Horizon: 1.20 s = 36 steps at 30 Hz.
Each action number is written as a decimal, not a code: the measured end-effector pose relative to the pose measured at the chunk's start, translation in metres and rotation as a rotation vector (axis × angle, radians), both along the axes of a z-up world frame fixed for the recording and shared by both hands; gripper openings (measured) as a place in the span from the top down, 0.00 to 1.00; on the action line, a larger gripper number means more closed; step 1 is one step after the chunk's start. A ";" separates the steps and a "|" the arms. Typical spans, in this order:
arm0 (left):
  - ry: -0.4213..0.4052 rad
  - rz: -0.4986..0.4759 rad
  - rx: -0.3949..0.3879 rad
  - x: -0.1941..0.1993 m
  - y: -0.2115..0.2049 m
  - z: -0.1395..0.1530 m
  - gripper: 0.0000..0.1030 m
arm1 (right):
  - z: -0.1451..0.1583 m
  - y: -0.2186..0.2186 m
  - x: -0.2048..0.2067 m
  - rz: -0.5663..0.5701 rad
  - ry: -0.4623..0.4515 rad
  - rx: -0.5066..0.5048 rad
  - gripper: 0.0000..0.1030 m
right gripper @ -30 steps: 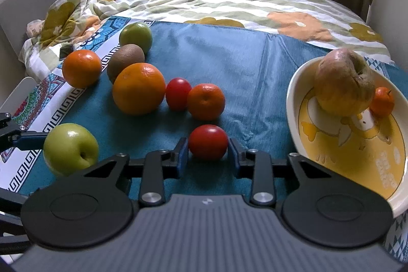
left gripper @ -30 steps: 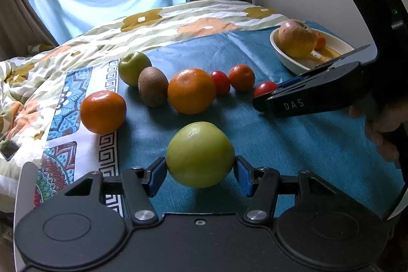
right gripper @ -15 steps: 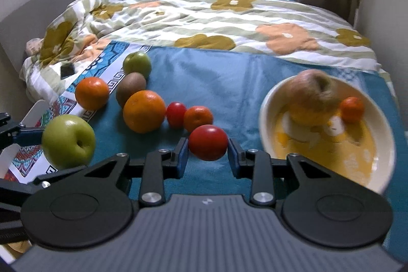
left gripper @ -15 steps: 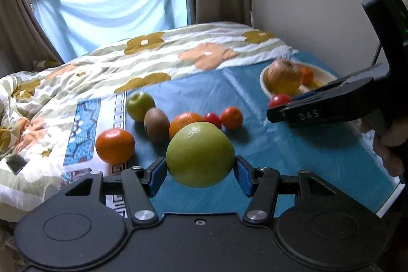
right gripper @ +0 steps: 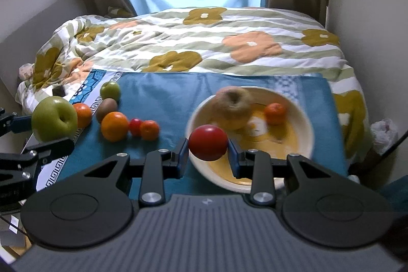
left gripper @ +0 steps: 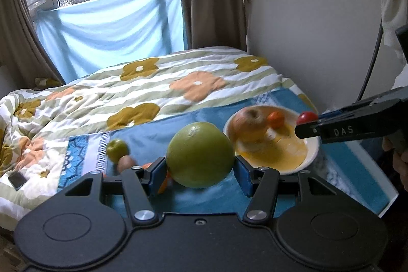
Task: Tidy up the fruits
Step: 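Lower the green apple into the bowl with the left tool while the right tool releases the tomato there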
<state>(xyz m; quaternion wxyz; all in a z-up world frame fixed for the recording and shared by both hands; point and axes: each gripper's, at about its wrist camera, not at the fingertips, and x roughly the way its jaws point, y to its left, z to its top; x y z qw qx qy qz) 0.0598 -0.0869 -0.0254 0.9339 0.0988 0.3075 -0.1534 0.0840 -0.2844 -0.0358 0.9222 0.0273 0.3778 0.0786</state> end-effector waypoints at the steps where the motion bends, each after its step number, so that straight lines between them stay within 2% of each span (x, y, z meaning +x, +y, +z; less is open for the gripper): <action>1: -0.001 -0.002 0.000 0.000 -0.007 0.000 0.40 | 0.001 -0.009 -0.001 0.001 -0.001 -0.002 0.53; 7: 0.017 -0.007 -0.011 0.012 -0.057 -0.009 0.40 | -0.001 -0.059 0.004 0.002 0.009 0.000 0.53; 15: 0.087 -0.036 0.004 0.038 -0.110 -0.045 0.40 | -0.021 -0.104 0.025 0.011 0.033 0.007 0.53; 25: 0.180 -0.079 0.058 0.074 -0.156 -0.097 0.40 | -0.052 -0.132 0.055 0.011 0.071 0.038 0.53; 36: 0.235 -0.108 0.105 0.090 -0.179 -0.114 0.40 | -0.063 -0.137 0.074 0.021 0.087 0.053 0.53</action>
